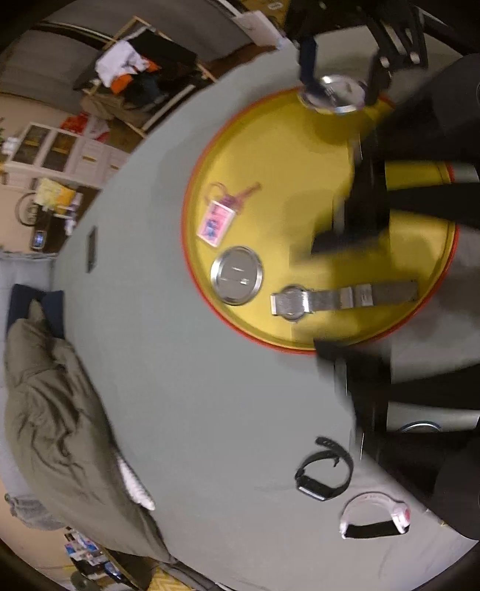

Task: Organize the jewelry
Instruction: 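Lift the mesh watch and silver lid out of the tray toward the bed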

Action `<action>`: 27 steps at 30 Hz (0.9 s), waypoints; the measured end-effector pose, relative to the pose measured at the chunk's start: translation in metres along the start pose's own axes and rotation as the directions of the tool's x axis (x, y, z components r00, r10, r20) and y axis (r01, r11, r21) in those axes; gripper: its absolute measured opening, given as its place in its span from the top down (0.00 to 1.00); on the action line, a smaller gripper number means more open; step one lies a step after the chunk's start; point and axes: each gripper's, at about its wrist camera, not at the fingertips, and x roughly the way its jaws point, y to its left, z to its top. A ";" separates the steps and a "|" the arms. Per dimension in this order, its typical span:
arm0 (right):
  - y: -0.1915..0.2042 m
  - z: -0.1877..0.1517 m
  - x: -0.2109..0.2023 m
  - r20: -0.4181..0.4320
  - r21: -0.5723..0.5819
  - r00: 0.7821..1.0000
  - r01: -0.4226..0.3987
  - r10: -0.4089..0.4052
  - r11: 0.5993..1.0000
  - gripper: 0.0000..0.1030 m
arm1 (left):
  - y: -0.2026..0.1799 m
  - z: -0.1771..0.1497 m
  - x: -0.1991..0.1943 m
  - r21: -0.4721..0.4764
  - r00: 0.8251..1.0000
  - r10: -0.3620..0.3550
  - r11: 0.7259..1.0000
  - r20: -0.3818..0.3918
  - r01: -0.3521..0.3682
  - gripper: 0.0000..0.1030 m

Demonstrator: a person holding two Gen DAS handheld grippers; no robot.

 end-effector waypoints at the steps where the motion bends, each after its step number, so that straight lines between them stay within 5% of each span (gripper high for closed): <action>1: -0.001 0.001 0.001 0.000 0.001 1.000 0.001 -0.001 1.000 0.32 | -0.001 -0.002 0.004 0.004 1.000 0.005 1.000 -0.001 -0.005 0.30; 18: -0.018 0.006 0.022 -0.022 0.034 1.000 -0.007 0.008 0.999 0.32 | 0.000 -0.025 0.084 -0.004 0.986 -0.067 0.998 -0.154 0.067 0.30; 22: -0.020 0.006 0.025 -0.027 0.036 1.000 -0.009 0.010 0.999 0.32 | 0.001 -0.029 0.090 0.001 0.987 -0.057 0.998 -0.152 0.057 0.42; 27: -0.021 0.004 0.025 -0.028 0.042 1.000 -0.009 0.011 0.999 0.32 | 0.016 -0.033 0.089 -0.023 0.992 -0.022 1.000 -0.126 0.019 0.74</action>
